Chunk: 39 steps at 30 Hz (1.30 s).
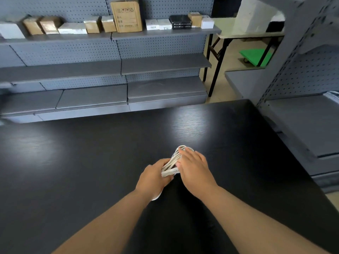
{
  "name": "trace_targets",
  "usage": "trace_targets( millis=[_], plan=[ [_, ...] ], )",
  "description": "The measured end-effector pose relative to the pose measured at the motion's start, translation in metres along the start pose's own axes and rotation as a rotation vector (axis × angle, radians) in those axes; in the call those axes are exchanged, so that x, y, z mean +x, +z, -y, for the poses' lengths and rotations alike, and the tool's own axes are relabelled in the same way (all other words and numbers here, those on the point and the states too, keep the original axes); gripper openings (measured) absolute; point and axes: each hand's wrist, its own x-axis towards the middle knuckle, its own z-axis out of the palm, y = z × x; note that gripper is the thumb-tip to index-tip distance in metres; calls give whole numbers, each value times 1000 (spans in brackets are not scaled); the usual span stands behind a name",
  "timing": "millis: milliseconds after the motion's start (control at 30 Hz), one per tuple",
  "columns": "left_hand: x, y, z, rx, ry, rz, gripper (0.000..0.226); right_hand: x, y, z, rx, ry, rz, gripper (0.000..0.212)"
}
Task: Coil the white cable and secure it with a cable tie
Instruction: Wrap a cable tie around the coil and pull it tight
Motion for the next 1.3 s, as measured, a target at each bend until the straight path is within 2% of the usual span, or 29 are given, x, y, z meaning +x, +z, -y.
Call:
trace_targets(
  millis=[100, 233, 367, 467, 600, 733, 800, 900, 1000, 1100, 1300],
  plan=[
    [4, 10, 7, 98, -26, -29, 46, 0, 12, -9, 10, 0, 51, 43],
    [10, 15, 9, 148, -38, -80, 41, 5, 26, -16, 70, -8, 29, 82],
    [15, 10, 8, 83, -116, -40, 45, 10, 36, -19, 187, 11, 24, 87],
    [15, 7, 6, 30, -145, -7, 45, 10, 40, -20, 265, 20, 12, 81],
    [15, 7, 3, -68, -166, -41, 19, 10, 45, -22, 293, 45, 24, 79],
    [18, 10, 0, -118, -250, -107, 16, 13, 43, -25, 398, 69, -42, 29],
    [20, 11, 0, -124, -282, -112, 16, 15, 42, -28, 444, 86, -92, 19],
    [22, 9, -2, -139, -292, -120, 18, 16, 38, -28, 480, 131, -164, 15],
    [22, 6, -6, -90, -259, -149, 18, 18, 37, -27, 495, 168, -168, 15],
    [20, 6, -9, -86, -233, -186, 24, 21, 34, -25, 518, 157, -129, 15],
    [22, 9, -9, -233, -277, -228, 24, 27, 34, -24, 535, 163, 24, 21]
  ],
)
